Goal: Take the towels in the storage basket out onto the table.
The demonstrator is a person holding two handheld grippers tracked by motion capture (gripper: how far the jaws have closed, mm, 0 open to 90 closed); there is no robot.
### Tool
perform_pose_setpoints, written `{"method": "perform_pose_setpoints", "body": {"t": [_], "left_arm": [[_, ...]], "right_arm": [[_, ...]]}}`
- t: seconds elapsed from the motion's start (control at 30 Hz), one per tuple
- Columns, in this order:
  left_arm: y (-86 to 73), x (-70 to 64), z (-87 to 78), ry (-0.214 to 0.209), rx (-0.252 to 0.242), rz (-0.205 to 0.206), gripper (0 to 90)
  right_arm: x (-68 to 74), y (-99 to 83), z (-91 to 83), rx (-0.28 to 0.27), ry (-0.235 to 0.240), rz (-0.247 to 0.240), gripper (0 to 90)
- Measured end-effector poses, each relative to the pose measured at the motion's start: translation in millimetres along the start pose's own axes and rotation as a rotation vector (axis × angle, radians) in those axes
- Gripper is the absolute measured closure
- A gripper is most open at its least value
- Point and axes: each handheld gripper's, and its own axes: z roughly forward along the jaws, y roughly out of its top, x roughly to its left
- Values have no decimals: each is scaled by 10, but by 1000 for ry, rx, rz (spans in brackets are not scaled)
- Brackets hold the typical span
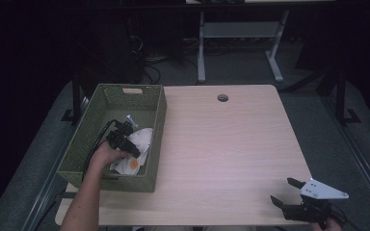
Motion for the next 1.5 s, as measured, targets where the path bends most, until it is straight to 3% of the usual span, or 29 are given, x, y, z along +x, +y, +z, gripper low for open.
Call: {"method": "perform_pose_setpoints", "body": {"t": [0.27,0.53,0.77,0.83,1.07,1.33,1.5], "left_arm": [[17,3,-1,8,7,-23,321],[44,0,-22,26,15,-51,407],[43,-1,-34,6,-2,-48,562],[41,2,-48,-22,-8,-43,646],[39,-2,-57,-45,-21,-49,771],[31,5,-104,-52,-36,-39,800],[-9,44,-180,-79,-74,-44,807]], "right_arm": [[-5,-3,-7,-5,-3,9,139],[-7,2,-8,-9,0,2,139],[-1,-1,21,4,-1,2,139],[11,5,18,1,2,2,138],[-6,0,19,1,3,2,138],[-19,-3,7,-5,1,8,139],[-18,-2,-8,-6,0,8,139]]}}
